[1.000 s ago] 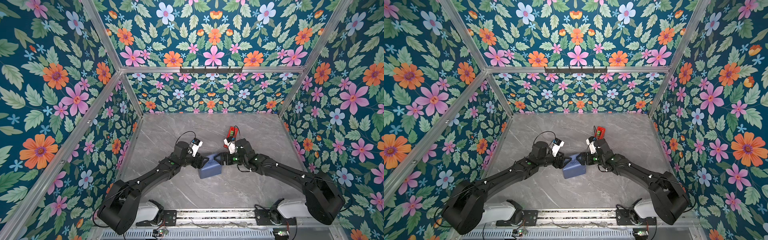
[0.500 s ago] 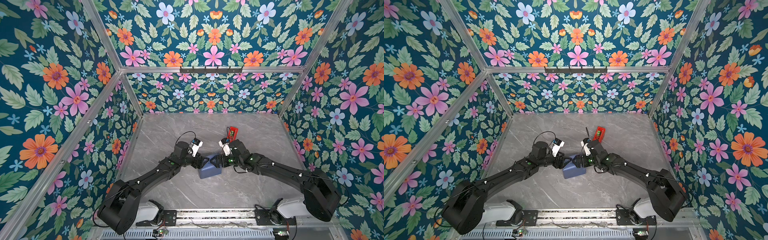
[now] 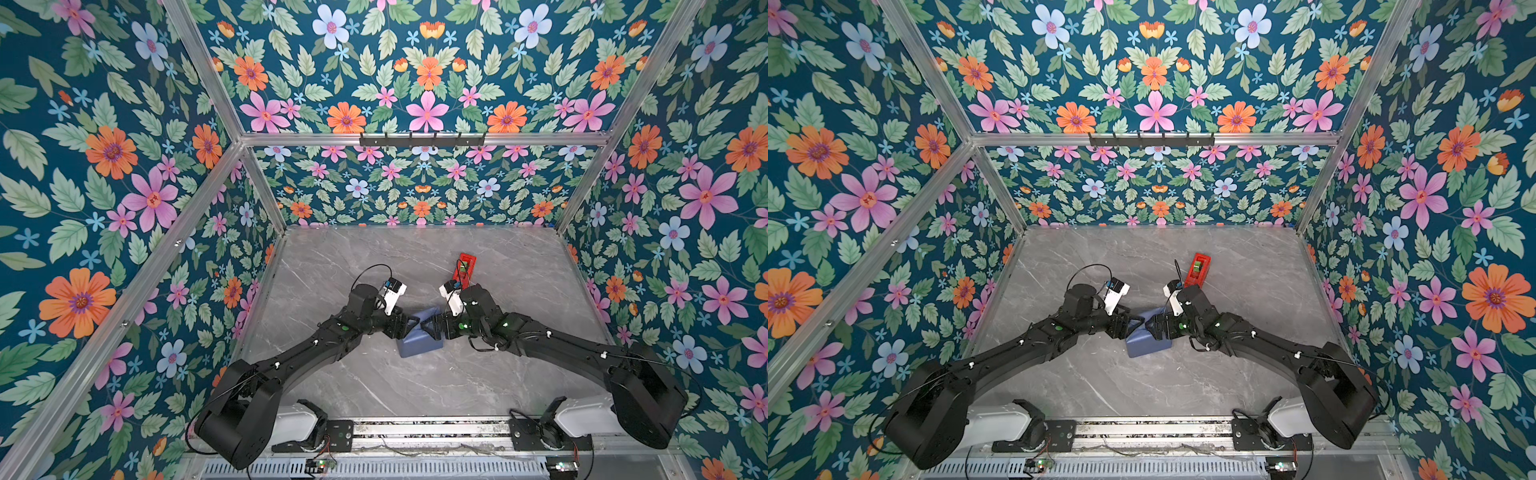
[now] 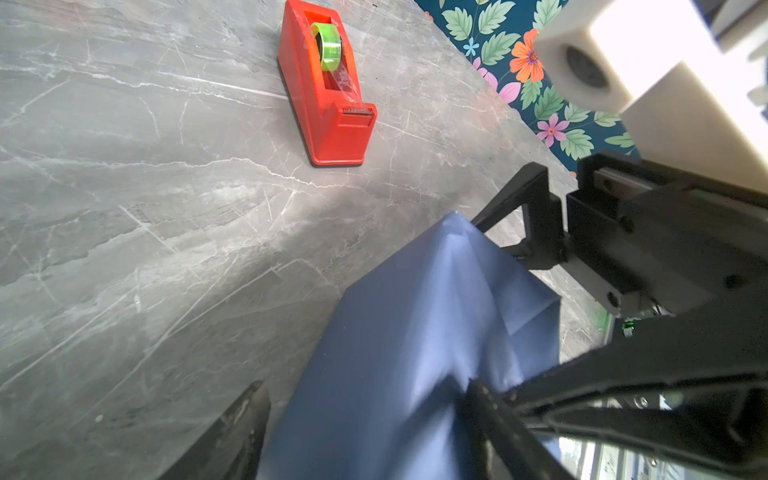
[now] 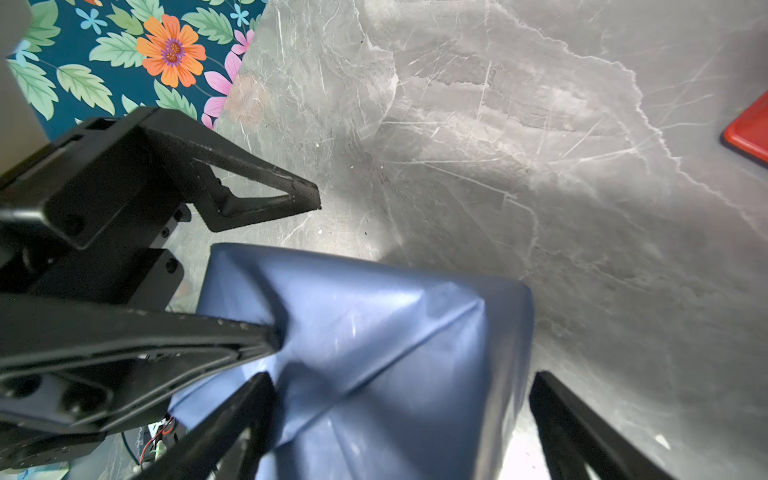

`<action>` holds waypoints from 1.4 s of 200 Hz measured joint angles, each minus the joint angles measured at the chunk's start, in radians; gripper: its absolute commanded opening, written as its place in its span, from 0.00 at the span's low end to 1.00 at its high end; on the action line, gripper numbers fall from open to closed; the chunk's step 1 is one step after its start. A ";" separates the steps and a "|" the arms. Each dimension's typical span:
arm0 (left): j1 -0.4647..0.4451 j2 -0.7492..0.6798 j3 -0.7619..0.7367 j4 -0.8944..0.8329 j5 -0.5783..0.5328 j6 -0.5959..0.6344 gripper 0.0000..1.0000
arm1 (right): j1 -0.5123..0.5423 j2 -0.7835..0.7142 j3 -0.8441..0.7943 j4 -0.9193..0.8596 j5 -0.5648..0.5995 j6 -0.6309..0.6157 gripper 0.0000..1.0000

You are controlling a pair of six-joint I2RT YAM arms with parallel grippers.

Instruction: Wrap the gift box in paper

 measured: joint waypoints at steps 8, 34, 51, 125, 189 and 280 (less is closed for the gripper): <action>0.000 0.000 0.000 0.000 0.000 0.000 0.76 | -0.001 -0.002 -0.001 0.000 -0.008 0.000 0.96; 0.000 0.000 0.000 0.001 -0.004 -0.001 0.76 | -0.001 -0.003 -0.002 -0.001 -0.040 0.000 0.96; 0.000 0.000 0.000 0.002 -0.006 -0.001 0.76 | 0.000 -0.003 -0.001 -0.003 -0.062 0.003 0.96; 0.000 0.000 0.000 0.004 -0.012 -0.001 0.76 | 0.000 -0.008 -0.004 -0.019 -0.068 0.017 0.96; 0.001 0.001 0.001 0.003 -0.011 -0.005 0.76 | -0.089 -0.144 0.000 -0.097 -0.078 0.007 0.96; 0.001 0.001 0.012 -0.026 -0.007 -0.030 0.75 | -0.435 -0.135 0.012 -0.175 -0.173 0.145 0.85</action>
